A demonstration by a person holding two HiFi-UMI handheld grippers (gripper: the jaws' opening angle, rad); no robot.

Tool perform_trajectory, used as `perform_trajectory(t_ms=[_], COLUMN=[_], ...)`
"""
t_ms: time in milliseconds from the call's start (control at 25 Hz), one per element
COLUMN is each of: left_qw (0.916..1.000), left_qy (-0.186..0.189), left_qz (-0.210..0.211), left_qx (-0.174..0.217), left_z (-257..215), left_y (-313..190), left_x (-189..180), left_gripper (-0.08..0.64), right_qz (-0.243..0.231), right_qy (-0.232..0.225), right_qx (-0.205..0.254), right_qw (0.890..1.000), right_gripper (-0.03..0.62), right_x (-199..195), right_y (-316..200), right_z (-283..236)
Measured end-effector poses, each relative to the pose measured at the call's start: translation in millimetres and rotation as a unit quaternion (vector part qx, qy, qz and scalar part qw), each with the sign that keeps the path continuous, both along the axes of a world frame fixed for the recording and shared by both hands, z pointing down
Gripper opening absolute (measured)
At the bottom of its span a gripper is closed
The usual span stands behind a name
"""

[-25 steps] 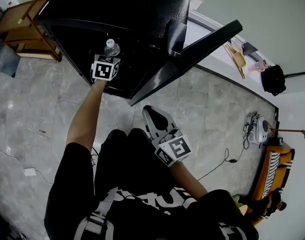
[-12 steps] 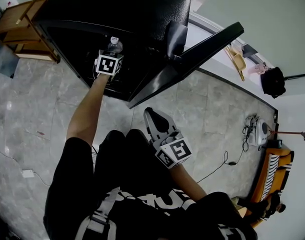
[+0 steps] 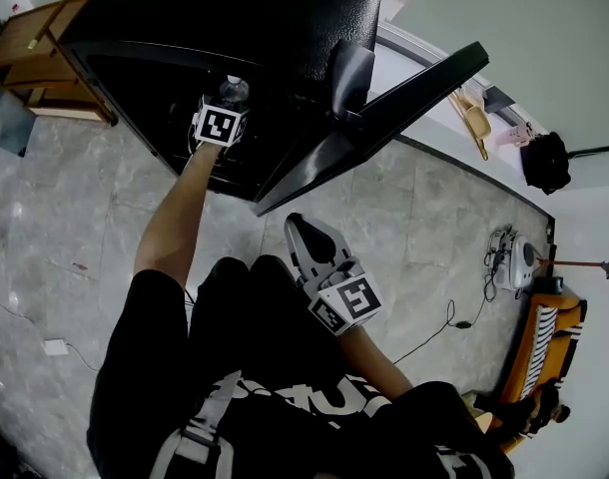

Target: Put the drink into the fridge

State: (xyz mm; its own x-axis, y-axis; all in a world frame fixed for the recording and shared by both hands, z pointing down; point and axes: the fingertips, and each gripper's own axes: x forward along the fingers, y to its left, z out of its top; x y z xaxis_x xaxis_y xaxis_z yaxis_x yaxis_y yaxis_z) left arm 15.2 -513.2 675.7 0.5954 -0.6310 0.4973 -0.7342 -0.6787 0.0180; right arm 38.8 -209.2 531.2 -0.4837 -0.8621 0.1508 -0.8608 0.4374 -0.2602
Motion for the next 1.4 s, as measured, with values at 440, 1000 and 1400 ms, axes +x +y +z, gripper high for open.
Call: perform_trajectory(t_ms=[440,1000,1400], left_qw=[0.9996,0.9985,0.9968], left_qy=[-0.006,0.004,0.022], left_qz=[-0.023,-0.055,-0.075], left_qx=[0.017,-0.005,-0.019], left_z=[1,-16,-76], left_y=[1,55,129], left_x=[-3,-42,-75], left_gripper=[0.321,0.321,0.321], right_qz=[0.000,-0.009,-0.041], right_qy=[0.000,0.000,0.004], right_qx=[-0.008,-0.023,-0.034], right_qw=[1.000,1.000,0.999], right_gripper=[0.023,0.023,0.023], right_x=[3,3,-7], right_y=[6,20,32], right_z=[-2,-19,-64])
